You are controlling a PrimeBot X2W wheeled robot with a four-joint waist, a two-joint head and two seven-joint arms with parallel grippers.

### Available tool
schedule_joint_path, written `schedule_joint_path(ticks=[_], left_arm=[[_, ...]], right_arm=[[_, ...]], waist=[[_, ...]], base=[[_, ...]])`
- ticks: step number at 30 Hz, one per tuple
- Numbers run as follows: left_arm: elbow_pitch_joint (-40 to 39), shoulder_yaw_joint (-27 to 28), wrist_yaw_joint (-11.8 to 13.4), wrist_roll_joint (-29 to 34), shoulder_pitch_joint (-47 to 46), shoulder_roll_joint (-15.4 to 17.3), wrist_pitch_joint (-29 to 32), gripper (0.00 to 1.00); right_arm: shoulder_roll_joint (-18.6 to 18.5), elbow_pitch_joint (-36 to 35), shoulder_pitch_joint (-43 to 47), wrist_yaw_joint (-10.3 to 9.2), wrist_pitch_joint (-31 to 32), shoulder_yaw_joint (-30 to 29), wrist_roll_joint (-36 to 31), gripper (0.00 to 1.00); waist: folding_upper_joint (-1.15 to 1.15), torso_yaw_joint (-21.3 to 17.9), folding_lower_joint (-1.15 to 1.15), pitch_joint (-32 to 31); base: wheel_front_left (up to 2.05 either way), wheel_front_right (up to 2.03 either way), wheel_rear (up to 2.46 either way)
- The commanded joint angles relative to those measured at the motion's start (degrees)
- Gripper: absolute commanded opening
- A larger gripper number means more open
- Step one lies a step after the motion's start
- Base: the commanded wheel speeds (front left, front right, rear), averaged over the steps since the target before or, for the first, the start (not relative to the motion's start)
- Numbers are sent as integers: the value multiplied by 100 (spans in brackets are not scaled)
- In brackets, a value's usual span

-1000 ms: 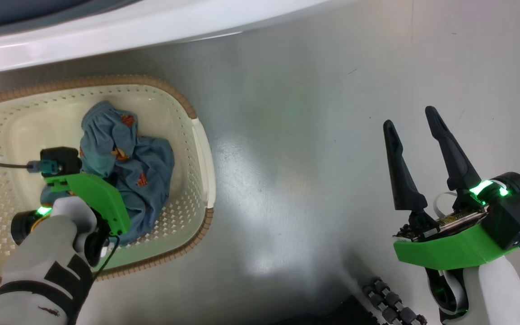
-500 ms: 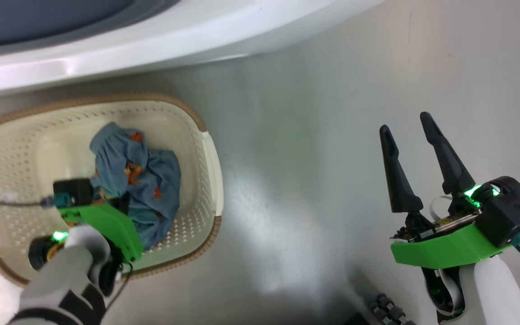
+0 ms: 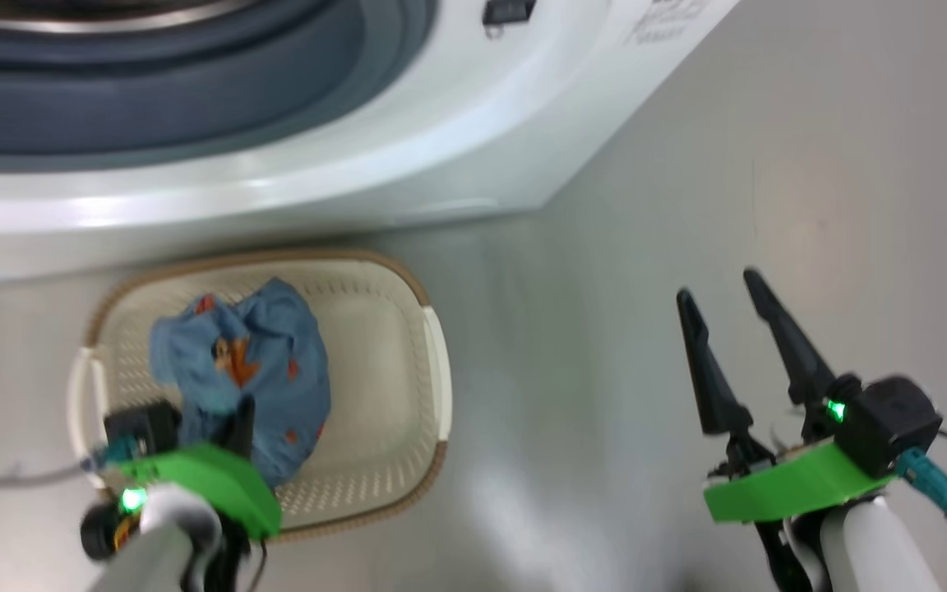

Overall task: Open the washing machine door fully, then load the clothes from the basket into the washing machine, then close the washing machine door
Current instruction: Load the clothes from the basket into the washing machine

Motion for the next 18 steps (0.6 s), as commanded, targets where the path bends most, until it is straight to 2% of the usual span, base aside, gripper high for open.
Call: schedule_joint_path(ticks=[1, 10, 18], left_arm=[[-245, 305, 85, 184, 409, 143, -59, 0], [-1569, 1317, 532, 1175, 1909, -61, -60, 0], [-2584, 1780, 876, 1835, 2962, -292, -61, 0]], right_arm=[[5, -64, 236, 16, -27, 137, -51, 100], [-1, 150, 833, 16, -27, 83, -17, 100], [-103, 210, 1371, 16, -27, 59, 102, 100]], waist=[[0, 396, 0, -856], [0, 571, 0, -2015], [0, 663, 0, -2815]], base=[[0, 0, 0], [0, 0, 0], [0, 0, 0]])
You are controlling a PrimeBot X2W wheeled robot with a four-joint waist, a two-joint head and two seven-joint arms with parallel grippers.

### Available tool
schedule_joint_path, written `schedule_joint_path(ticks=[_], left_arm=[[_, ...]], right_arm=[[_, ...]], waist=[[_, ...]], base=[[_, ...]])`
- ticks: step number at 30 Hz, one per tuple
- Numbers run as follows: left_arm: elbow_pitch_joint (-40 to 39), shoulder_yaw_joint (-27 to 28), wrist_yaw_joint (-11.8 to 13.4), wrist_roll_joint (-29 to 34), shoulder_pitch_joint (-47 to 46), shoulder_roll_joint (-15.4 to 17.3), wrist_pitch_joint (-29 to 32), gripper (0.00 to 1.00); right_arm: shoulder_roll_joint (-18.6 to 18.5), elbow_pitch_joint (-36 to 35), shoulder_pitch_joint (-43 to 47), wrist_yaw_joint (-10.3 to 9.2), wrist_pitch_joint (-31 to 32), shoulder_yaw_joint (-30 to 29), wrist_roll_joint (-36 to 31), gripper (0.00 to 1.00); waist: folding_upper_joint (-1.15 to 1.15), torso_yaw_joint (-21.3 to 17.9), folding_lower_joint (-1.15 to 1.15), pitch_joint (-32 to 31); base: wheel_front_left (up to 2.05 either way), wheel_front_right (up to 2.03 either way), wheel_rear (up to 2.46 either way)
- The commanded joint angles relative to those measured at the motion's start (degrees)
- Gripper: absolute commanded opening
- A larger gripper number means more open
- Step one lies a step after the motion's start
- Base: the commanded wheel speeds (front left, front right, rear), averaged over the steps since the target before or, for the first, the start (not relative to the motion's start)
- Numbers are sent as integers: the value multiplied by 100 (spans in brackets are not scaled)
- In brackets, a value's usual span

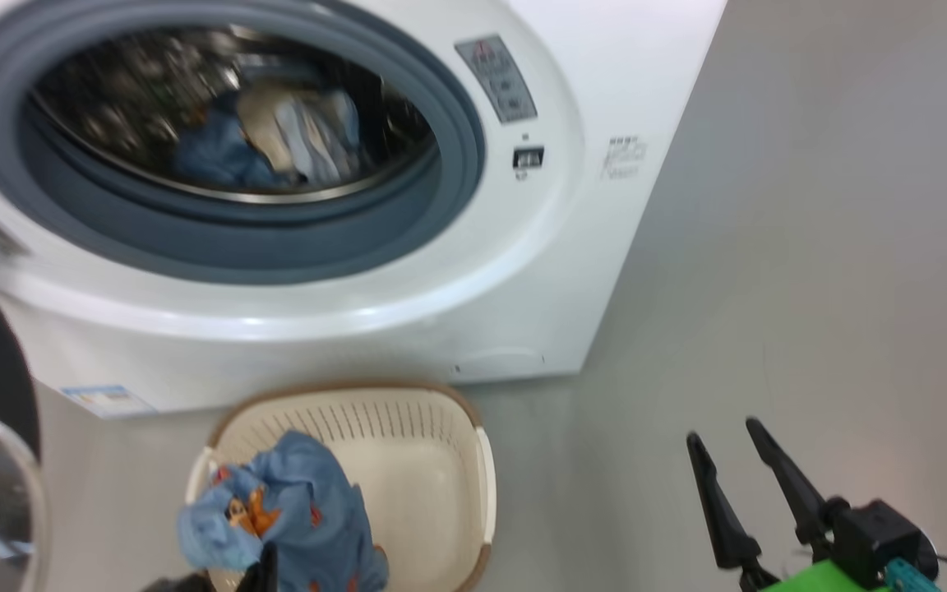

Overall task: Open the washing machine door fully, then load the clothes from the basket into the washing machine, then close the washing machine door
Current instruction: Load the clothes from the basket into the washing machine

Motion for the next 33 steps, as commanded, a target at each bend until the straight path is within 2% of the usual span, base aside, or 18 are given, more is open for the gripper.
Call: schedule_joint_path(ticks=[1, 13, 21, 33], left_arm=[[-266, 257, 71, 137, 131, 17, -62, 0], [-1234, 618, 384, 792, 1094, -226, -62, 0], [-1776, 782, 420, 1127, 1464, -294, -62, 0], [-2046, 896, 332, 1287, 1671, -384, -62, 0]], right_arm=[[-71, -106, 101, 16, -27, 105, 76, 100], [-193, -145, 722, 16, -27, -38, 184, 100], [-174, -165, 883, 16, -27, -137, 224, 100], [-169, -166, 886, 16, -27, -106, 236, 100]], waist=[[0, 237, 0, -749], [0, 341, 0, -1502], [0, 334, 0, -1687], [0, 261, 0, -1743]], base=[[0, 0, 0], [0, 0, 0], [0, 0, 0], [0, 0, 0]])
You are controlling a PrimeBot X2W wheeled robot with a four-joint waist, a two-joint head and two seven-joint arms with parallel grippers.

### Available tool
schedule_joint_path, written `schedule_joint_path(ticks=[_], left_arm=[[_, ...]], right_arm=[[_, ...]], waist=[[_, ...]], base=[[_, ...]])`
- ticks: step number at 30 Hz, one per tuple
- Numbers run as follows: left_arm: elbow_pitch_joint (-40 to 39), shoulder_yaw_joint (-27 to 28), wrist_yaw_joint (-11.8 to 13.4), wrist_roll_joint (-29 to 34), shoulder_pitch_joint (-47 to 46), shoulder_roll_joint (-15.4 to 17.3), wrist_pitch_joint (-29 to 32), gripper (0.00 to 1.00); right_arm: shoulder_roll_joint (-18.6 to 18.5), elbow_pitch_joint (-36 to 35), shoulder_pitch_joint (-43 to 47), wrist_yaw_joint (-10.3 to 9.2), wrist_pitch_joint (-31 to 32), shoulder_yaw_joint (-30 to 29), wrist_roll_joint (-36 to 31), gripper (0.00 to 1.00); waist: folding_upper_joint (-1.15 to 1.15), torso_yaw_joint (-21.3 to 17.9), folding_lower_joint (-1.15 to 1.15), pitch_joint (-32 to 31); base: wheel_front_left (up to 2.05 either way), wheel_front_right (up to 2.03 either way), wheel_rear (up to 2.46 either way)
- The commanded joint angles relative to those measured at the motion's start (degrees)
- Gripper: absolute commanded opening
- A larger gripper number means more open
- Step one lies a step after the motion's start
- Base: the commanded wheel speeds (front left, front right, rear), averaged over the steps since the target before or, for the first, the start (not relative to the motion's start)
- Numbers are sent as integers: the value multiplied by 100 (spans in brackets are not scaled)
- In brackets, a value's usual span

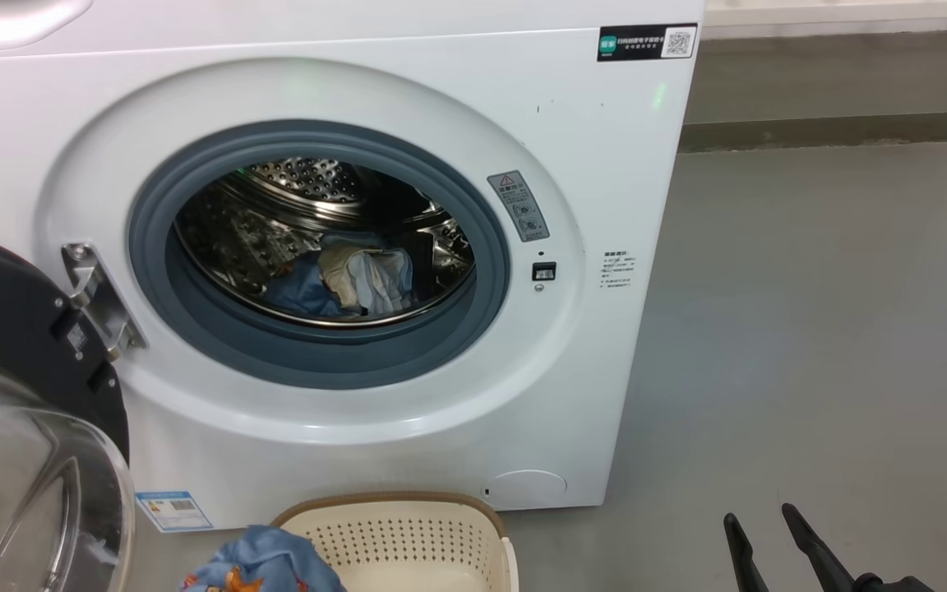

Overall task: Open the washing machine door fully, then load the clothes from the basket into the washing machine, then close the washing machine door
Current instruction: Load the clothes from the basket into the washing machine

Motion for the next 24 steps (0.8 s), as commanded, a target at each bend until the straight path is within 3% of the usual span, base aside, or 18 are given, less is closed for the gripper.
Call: schedule_joint_path(ticks=[1, 14, 24], left_arm=[[-177, 212, -29, 25, -125, -10, -62, 0], [58, 120, -326, 3, -942, 42, -6, 0], [568, 341, -391, 34, -2666, 319, 263, 0]], right_arm=[[-69, -155, -90, 16, -28, 146, 22, 100], [4, -145, -263, 16, -28, 373, 4, 100], [132, -171, -706, 16, -28, 677, -41, 100]], waist=[[0, -18, 0, 11], [0, -394, 0, 368], [0, -888, 0, 1213]], base=[[0, 0, 0], [0, 0, 0], [0, 0, 0]])
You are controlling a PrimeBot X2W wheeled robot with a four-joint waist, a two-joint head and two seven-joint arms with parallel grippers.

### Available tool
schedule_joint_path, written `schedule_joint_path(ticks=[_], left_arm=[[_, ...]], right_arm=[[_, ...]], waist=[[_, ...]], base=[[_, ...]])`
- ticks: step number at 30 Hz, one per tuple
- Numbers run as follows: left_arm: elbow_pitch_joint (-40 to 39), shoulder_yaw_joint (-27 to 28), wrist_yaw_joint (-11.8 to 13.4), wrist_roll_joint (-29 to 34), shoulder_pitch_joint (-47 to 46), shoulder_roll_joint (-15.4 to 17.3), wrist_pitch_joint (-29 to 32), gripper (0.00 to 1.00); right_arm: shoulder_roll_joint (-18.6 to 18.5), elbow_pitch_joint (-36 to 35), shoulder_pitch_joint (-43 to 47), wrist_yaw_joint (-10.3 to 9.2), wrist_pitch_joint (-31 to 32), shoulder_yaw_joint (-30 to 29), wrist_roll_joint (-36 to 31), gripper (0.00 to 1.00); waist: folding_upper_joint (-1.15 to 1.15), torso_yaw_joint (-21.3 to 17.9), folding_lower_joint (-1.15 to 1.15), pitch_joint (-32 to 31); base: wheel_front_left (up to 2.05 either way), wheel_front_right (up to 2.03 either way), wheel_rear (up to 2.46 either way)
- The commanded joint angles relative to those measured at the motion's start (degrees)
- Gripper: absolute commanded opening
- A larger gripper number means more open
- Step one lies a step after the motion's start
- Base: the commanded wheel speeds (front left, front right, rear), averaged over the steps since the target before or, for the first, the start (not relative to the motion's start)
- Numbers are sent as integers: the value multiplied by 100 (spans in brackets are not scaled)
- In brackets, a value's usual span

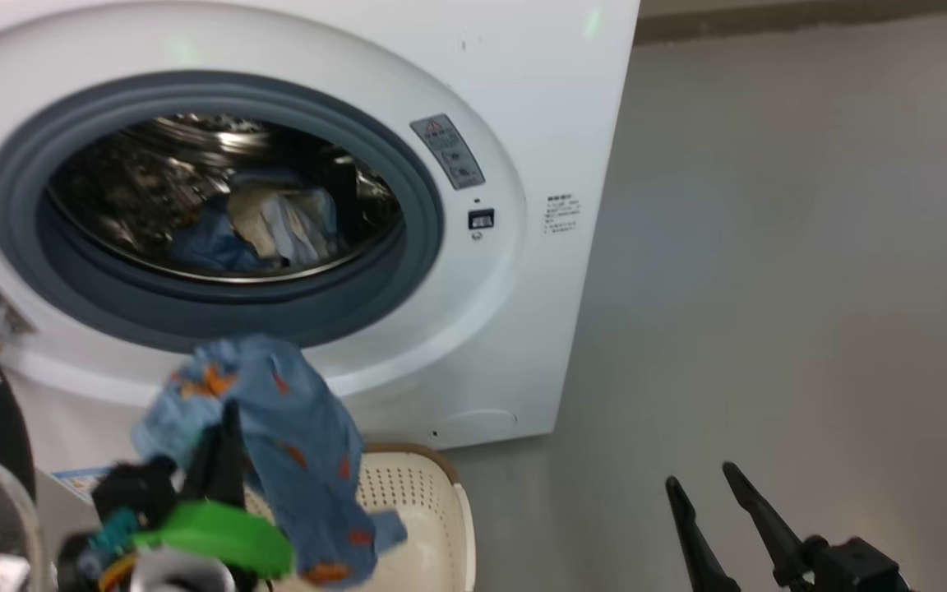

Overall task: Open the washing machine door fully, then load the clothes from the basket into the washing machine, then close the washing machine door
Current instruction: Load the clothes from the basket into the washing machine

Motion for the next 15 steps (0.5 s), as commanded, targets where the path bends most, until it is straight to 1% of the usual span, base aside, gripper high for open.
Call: schedule_joint_path(ticks=[1, 3, 4, 5, 6, 7, 13, 15], left_arm=[[15, 327, -1, 0, -630, 186, 32, 0], [169, 418, -26, -10, -1047, 295, 69, 0], [169, 418, -26, -10, -1047, 295, 69, 0], [354, 506, -70, -37, -1466, 400, 93, 0], [354, 506, -70, -37, -1466, 400, 93, 0], [466, 543, -92, -33, -1673, 466, 93, 0], [1333, 643, -265, 26, -2840, 834, 111, 0], [1619, 744, -319, -52, -3180, 915, 85, 0]], right_arm=[[1, -168, -337, 16, -28, 231, -40, 100], [10, -177, -467, 16, -28, 307, -44, 100], [10, -177, -467, 16, -28, 307, -44, 100], [14, -191, -606, 16, -28, 375, 24, 100], [14, -191, -606, 16, -28, 375, 24, 100], [15, -205, -672, 16, -28, 407, 81, 100], [17, -234, -958, 16, -28, 653, 268, 100], [17, -230, -1021, 16, -28, 743, 305, 100]], waist=[[0, -324, 0, 529], [0, -414, 0, 752], [0, -414, 0, 752], [0, -506, 0, 977], [0, -506, 0, 977], [0, -555, 0, 1089], [0, -853, 0, 1695], [0, -965, 0, 1854]], base=[[0, 0, 0], [0, 0, 0], [0, 0, 0], [0, 0, 0], [0, 0, 0], [0, 0, 0], [0, 0, 0], [0, 0, 0]])
